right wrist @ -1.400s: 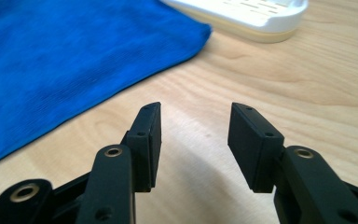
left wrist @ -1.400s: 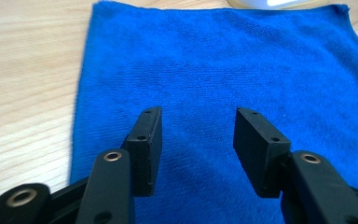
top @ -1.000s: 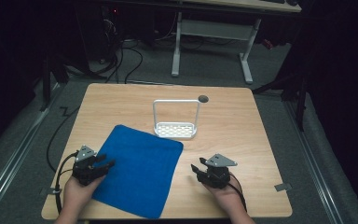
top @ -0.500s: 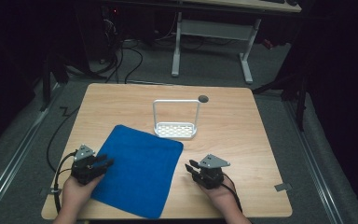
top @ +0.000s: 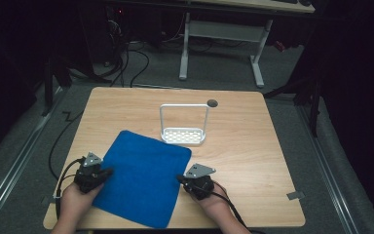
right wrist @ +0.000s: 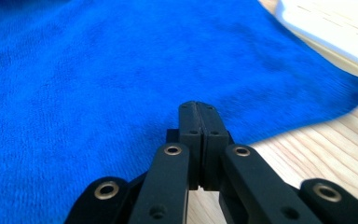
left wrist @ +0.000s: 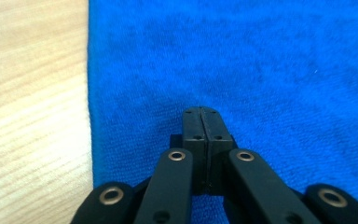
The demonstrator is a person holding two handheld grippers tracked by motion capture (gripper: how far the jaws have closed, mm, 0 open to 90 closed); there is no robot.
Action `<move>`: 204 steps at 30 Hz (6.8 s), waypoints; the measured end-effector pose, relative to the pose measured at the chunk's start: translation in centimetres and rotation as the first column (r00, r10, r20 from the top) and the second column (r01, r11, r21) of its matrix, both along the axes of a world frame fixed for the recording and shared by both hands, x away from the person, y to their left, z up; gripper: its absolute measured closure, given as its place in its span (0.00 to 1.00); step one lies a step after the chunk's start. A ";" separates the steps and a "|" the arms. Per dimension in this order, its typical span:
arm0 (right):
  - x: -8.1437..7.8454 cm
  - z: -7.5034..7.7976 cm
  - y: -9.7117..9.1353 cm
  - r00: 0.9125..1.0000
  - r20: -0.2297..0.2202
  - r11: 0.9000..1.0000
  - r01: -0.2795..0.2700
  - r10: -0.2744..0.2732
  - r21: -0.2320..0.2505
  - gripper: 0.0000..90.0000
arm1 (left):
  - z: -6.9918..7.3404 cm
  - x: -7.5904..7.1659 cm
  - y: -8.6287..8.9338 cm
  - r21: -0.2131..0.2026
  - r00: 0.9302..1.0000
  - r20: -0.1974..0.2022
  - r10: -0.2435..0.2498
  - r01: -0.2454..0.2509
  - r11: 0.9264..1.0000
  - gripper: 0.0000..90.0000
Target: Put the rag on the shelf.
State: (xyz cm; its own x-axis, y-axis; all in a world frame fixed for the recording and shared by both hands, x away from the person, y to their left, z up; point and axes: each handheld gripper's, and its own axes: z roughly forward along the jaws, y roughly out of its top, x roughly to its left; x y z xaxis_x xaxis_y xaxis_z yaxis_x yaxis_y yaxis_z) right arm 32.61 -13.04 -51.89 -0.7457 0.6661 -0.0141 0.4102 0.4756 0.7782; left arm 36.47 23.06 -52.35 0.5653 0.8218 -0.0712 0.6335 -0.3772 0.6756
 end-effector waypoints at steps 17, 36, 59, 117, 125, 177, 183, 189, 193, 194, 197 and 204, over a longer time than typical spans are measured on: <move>-0.6 -1.0 -1.1 0.999 -0.046 0.997 0.010 -0.014 -0.079 1.00 | -0.2 -2.5 0.0 -0.042 0.999 -0.012 -0.030 0.029 0.999 1.00; -2.4 -0.8 -7.1 0.993 -0.039 0.989 0.107 -0.112 -0.103 1.00 | -0.1 -5.2 -6.0 -0.037 0.966 -0.011 -0.259 0.258 0.965 0.99; -2.1 -0.6 -13.2 0.955 -0.036 0.950 0.288 -0.294 -0.118 1.00 | -0.5 -6.4 -12.9 -0.059 0.901 0.041 -0.433 0.434 0.899 0.95; -1.2 -0.3 -13.9 0.943 -0.033 0.942 0.331 -0.330 0.056 0.74 | -1.2 6.5 -10.8 -0.117 0.997 0.074 0.015 -0.007 0.993 0.86; 2.2 0.4 -13.4 0.913 -0.046 0.910 0.408 -0.405 0.072 0.68 | -1.3 6.7 -10.5 -0.158 0.999 0.043 0.011 -0.004 0.987 0.97; 3.5 3.1 -12.9 0.913 0.100 0.910 0.374 -0.395 0.180 0.98 | 1.5 3.5 -9.3 -0.295 0.979 0.200 -0.029 0.088 0.952 0.98; 3.0 3.9 -13.1 0.912 0.112 0.906 0.364 -0.393 0.215 0.98 | 2.4 2.7 -9.1 -0.307 0.969 0.246 -0.025 0.102 0.946 0.98; 2.7 4.4 -13.1 0.912 0.124 0.905 0.356 -0.391 0.233 0.98 | 3.2 2.2 -9.1 -0.317 0.964 0.266 -0.025 0.112 0.942 0.98; 2.5 4.8 -13.1 0.911 0.136 0.904 0.350 -0.389 0.245 0.98 | 4.2 1.7 -9.1 -0.322 0.954 0.297 -0.028 0.127 0.938 0.98; 2.4 5.0 -13.1 0.910 0.142 0.904 0.347 -0.388 0.249 0.98 | 4.4 1.6 -9.1 -0.325 0.952 0.305 -0.027 0.131 0.937 0.98; 2.0 5.7 -13.1 0.909 0.165 0.905 0.335 -0.384 0.264 0.98 | 5.2 1.1 -9.1 -0.334 0.944 0.328 -0.026 0.141 0.932 0.98; 0.5 8.2 -12.9 0.897 0.231 0.903 0.300 -0.377 0.309 0.99 | 7.5 -0.1 -9.0 -0.351 0.919 0.394 -0.023 0.173 0.920 0.98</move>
